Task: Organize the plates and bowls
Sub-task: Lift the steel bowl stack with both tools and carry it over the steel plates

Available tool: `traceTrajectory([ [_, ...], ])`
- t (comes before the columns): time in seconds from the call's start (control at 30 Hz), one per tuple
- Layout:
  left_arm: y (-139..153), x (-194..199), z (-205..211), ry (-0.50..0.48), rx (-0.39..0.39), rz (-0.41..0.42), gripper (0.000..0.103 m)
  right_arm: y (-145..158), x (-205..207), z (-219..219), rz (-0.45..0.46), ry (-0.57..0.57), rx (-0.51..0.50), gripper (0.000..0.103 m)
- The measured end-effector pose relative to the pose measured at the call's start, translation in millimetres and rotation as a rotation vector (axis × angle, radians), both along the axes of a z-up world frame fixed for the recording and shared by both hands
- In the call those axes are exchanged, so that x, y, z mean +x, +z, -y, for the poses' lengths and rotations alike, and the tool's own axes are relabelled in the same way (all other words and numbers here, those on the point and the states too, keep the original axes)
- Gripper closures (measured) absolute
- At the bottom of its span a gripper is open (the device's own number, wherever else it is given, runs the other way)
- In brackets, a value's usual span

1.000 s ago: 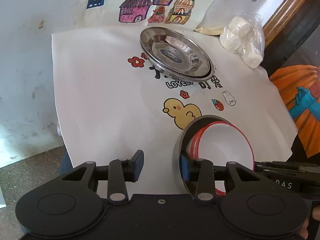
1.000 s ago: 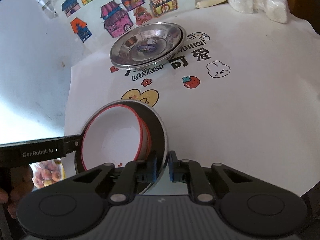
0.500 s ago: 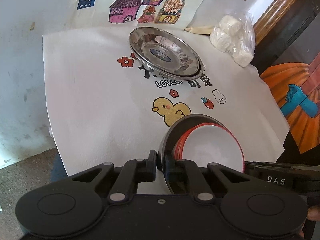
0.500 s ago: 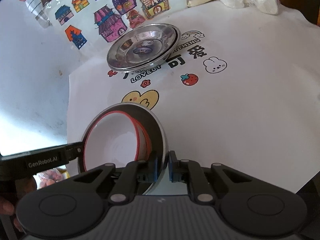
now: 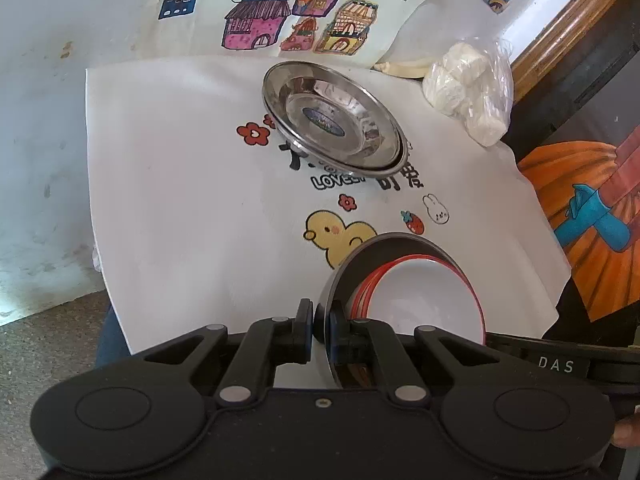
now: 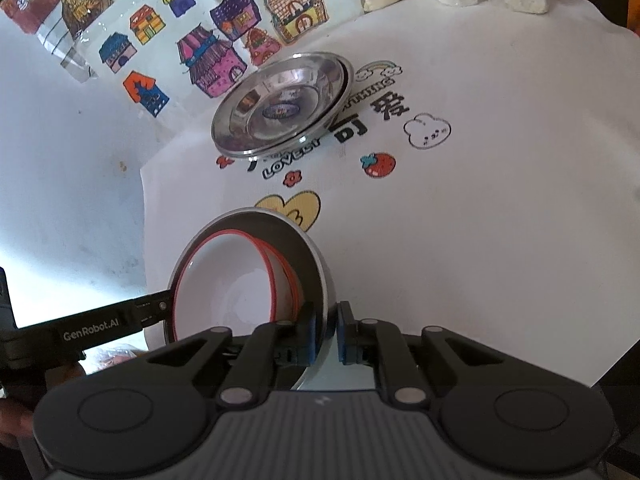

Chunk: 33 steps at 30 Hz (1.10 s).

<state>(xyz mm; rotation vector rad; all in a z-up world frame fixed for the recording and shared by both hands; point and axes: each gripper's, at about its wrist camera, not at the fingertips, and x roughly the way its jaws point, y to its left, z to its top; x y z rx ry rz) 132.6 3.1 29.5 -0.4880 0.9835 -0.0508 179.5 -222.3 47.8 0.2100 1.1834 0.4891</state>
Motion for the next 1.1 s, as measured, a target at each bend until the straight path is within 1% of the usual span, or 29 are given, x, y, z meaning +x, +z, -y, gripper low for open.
traceTrajectory([
  [0.4, 11, 26, -2, 0.004, 0.009, 0.03, 0.098, 8, 24, 0, 0.023, -0.022, 0.016, 0.091],
  [0.9, 29, 62, -4, 0.02, 0.024, 0.095, 0.098, 30, 68, 0, 0.068, -0.038, 0.052, 0.091],
  [1.1, 32, 79, -6, 0.041, 0.031, 0.11, 0.098, 30, 89, -1, 0.082, -0.036, 0.066, 0.091],
])
